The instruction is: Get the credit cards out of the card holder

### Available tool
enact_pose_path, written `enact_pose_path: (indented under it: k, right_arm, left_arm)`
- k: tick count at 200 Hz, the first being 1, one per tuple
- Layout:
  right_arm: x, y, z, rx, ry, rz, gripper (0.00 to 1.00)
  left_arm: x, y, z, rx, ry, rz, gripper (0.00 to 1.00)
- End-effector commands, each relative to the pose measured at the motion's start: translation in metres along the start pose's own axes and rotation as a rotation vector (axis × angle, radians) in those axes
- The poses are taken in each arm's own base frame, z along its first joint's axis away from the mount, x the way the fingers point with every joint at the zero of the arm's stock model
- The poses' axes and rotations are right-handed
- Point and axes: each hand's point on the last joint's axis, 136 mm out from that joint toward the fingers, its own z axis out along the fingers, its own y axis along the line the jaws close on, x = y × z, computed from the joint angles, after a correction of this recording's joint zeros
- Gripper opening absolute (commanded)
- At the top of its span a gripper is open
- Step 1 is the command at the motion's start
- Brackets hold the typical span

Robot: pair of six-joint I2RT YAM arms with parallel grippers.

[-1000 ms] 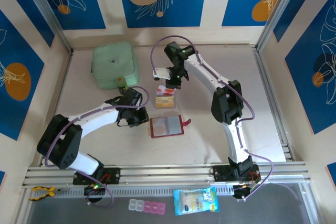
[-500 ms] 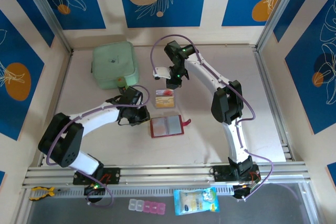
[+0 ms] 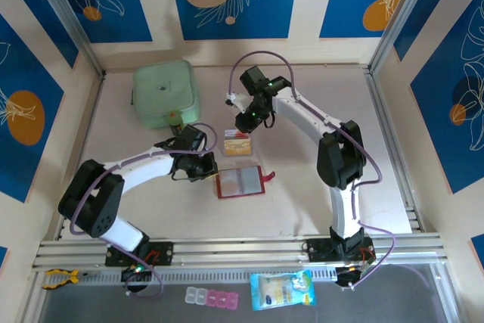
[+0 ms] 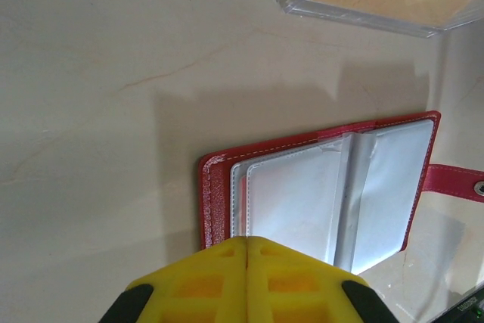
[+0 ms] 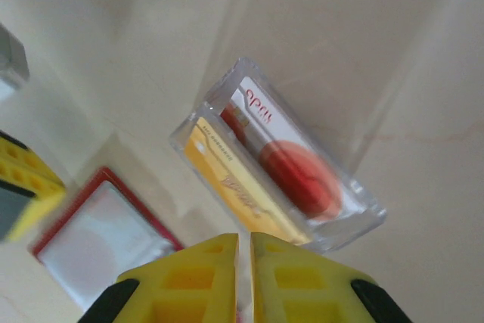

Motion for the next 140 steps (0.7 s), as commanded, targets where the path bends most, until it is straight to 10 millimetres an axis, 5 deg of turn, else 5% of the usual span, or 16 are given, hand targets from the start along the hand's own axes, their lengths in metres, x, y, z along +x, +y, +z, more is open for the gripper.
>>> enact_pose_path:
  k: [1,64,140]
  right_arm:
    - [-0.008,0.012,-0.013,-0.044,-0.090,0.373,0.13]
    - [0.024,0.035,-0.018,-0.224,-0.097,0.820,0.10]
    - [0.049,0.075,0.006,-0.320,0.007,0.768,0.15]
  left_arm:
    - [0.000,0.000,0.002,0.016,0.014,-0.003,0.07]
    - [0.005,-0.003,0.006,0.028,0.040,-0.001,0.04]
    - [0.022,0.004,0.010,-0.018,0.092,0.007,0.00]
